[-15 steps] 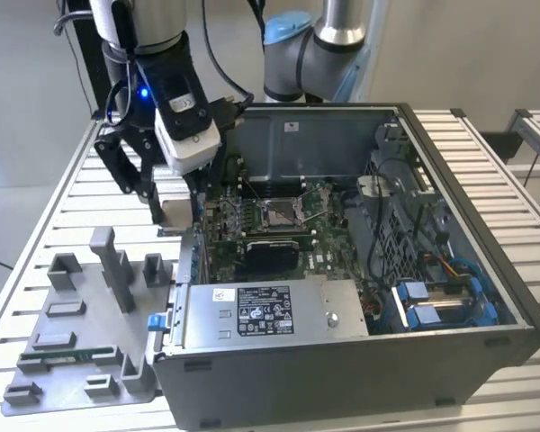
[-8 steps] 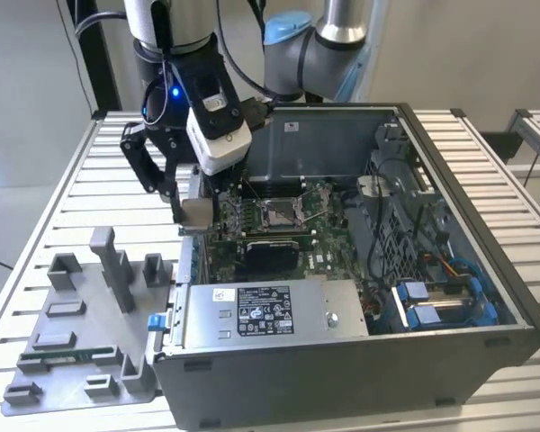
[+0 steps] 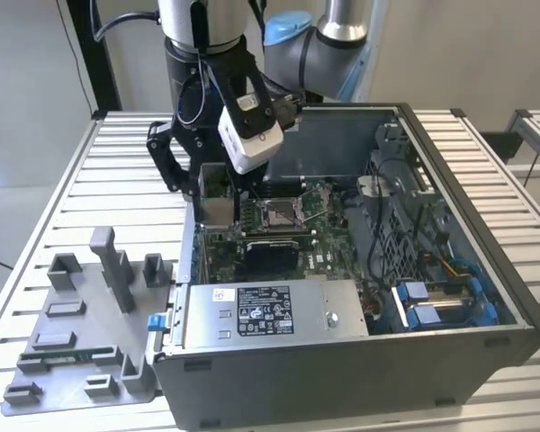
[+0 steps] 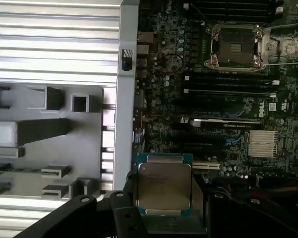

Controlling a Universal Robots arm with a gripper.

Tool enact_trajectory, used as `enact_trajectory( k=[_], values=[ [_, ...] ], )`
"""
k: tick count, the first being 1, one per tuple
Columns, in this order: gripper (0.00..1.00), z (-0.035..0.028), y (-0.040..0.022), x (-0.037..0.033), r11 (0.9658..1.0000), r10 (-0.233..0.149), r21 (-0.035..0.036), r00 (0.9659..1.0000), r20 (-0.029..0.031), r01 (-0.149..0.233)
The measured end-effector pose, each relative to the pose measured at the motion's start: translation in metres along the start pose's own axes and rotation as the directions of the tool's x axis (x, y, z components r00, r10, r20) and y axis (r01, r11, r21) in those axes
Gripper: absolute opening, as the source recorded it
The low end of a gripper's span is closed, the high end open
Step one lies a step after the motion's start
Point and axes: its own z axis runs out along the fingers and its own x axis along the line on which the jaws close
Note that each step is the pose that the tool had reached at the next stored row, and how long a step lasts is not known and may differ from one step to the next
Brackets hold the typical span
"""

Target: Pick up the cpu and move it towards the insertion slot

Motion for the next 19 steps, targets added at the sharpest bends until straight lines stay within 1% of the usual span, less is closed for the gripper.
enact_trajectory(
  k=[10, 19],
  values=[
    [0.0, -0.0004, -0.0009, -0.0336, 1.0, 0.0, -0.0002, 1.0, 0.0001, 0.0],
    [0.0, -0.001, -0.002, -0.0706, 1.0, 0.0, 0.0, 1.0, 0.0, 0.0]
  ],
)
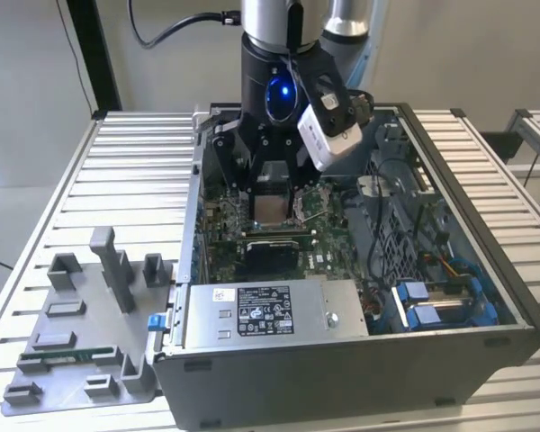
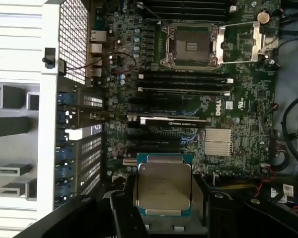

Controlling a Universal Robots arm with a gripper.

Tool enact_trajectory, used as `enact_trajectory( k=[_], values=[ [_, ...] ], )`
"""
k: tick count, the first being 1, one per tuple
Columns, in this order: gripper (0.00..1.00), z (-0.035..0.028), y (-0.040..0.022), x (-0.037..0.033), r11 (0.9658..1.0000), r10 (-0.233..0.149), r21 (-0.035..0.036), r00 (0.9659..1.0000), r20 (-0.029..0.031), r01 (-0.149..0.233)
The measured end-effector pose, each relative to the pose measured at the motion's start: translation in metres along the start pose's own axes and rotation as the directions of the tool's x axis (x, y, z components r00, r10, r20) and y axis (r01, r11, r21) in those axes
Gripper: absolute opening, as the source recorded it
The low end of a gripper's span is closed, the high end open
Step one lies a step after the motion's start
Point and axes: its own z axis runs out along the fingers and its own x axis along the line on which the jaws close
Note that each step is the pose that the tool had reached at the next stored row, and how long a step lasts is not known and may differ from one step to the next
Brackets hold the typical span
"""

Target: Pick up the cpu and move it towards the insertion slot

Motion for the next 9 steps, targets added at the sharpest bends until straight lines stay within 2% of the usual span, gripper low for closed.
enact_trajectory(
  k=[4, 5, 9],
  values=[
    [0.0, -0.0002, -0.0004, -0.0154, 1.0, 0.0, -0.0001, 1.0, 0.0, 0.0],
    [0.0, -0.0003, -0.0007, -0.0234, 1.0, 0.0, -0.0001, 1.0, 0.0, 0.0],
    [0.0, -0.0005, -0.0011, -0.0385, 1.0, 0.0, -0.0001, 1.0, 0.0, 0.0]
  ],
)
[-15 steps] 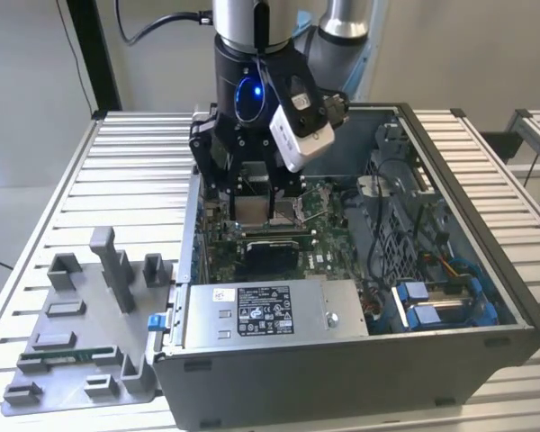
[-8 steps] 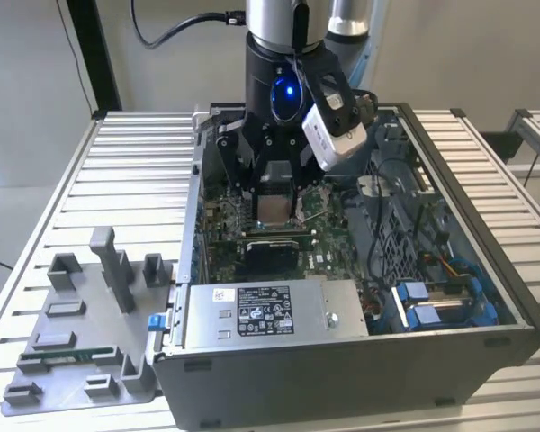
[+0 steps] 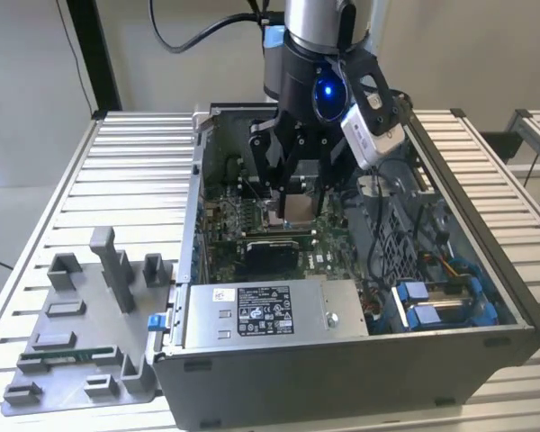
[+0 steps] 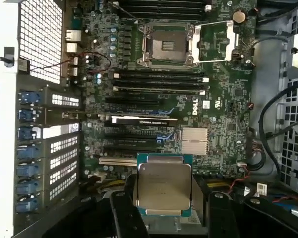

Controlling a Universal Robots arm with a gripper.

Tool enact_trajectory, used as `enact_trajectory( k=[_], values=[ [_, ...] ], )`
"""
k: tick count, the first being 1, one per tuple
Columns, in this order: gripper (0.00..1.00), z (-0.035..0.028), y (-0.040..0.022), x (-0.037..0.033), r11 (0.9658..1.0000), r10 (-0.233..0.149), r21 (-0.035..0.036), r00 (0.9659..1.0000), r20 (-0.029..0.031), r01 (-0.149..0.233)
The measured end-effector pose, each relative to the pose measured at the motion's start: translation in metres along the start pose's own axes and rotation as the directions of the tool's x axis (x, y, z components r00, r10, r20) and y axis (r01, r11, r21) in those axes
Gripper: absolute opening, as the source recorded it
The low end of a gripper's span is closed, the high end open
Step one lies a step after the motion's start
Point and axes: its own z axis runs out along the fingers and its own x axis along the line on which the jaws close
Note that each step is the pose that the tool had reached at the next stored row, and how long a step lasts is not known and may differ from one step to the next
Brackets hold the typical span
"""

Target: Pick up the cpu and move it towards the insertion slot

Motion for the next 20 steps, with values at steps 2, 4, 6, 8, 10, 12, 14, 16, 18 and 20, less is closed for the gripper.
enact_trajectory(
  k=[2, 4, 6, 8, 10, 12, 14, 16, 18, 20],
  values=[
    [0.0, -0.0001, -0.0002, -0.0049, 1.0, 0.0, 0.0, 1.0, 0.0, 0.0],
    [0.0, -0.0001, -0.0002, -0.0054, 1.0, 0.0, -0.0001, 1.0, 0.0, 0.0],
    [0.0, -0.0001, -0.0002, -0.0056, 1.0, 0.0, 0.0, 1.0, 0.0, 0.0],
    [0.0, -0.0001, -0.0002, -0.0057, 1.0, 0.0, 0.0, 1.0, 0.0, 0.0],
    [0.0, -0.0001, -0.0002, -0.0059, 1.0, 0.0, 0.0, 1.0, 0.0, 0.0],
    [0.0, -0.0001, -0.0002, -0.0059, 1.0, 0.0, 0.0, 1.0, 0.0, 0.0],
    [0.0, -0.0001, 0.0008, -0.0061, 1.0, 0.0, 0.0, 1.0, 0.0, 0.0],
    [0.0, 0.0001, 0.0038, -0.0061, 1.0, 0.0, 0.0, 1.0, 0.0, 0.0],
    [0.0, 0.0004, 0.0088, -0.0062, 1.0, 0.0, 0.0, 1.0, 0.0, 0.0],
    [0.0, 0.0008, 0.0152, -0.0062, 1.0, 0.0, 0.0001, 1.0, 0.0, 0.0]
  ],
)
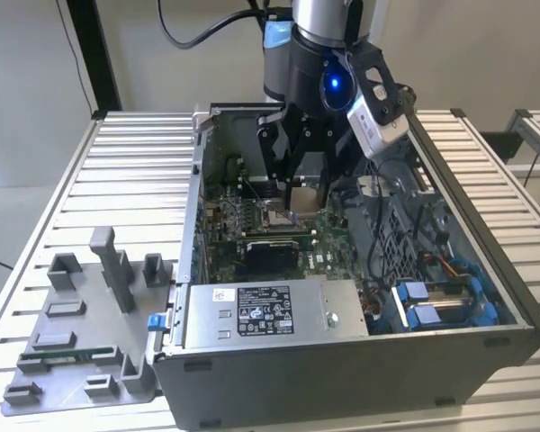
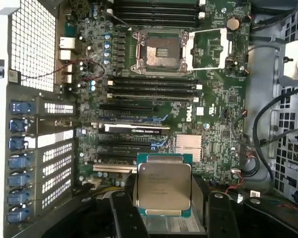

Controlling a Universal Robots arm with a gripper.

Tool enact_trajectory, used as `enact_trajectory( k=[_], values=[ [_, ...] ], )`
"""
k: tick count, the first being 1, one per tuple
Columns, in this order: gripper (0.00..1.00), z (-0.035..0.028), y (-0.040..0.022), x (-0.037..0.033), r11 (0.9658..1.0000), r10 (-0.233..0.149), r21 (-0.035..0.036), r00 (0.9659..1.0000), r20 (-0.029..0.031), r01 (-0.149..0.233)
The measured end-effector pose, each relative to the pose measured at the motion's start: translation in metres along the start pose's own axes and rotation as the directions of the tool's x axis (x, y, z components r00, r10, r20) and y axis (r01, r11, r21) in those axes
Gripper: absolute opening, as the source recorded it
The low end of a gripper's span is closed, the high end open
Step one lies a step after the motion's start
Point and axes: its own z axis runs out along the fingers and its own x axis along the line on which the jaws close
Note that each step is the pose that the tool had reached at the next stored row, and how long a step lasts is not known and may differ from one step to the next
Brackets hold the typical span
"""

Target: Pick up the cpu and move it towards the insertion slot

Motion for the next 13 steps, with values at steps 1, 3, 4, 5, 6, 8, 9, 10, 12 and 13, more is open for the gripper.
enact_trajectory(
  k=[1, 3, 4, 5, 6, 8, 9, 10, 12, 13],
  values=[
    [0.0, 0.0003, 0.0031, 0.0002, 1.0, 0.0, 0.0, 1.0, 0.0, 0.0],
    [0.0, 0.0009, 0.0101, 0.0009, 1.0, 0.0, 0.0, 1.0, 0.0, 0.0],
    [0.0, 0.0013, 0.0138, 0.0013, 1.0, 0.0, -0.0001, 1.0, 0.0, 0.0],
    [0.0, 0.0017, 0.0176, 0.0014, 1.0, 0.0, 0.0, 1.0, 0.0, 0.0],
    [0.0, 0.0021, 0.0218, 0.0014, 1.0, 0.0, 0.0, 1.0, 0.0, 0.0],
    [0.0, 0.003, 0.0304, 0.0013, 1.0, 0.0, 0.0, 1.0, 0.0, 0.0],
    [0.0, 0.0033, 0.0348, 0.0013, 1.0, 0.0, 0.0, 1.0, 0.0, 0.0],
    [0.0, 0.0037, 0.039, 0.0013, 1.0, 0.0, 0.0, 1.0, 0.0, 0.0],
    [0.0, 0.0054, 0.0575, 0.0021, 1.0, 0.0, -0.0001, 1.0, 0.0, 0.0],
    [0.0, 0.0058, 0.0614, 0.0028, 1.0, 0.0, 0.0001, 1.0, 0.0, 0.0]
  ],
)
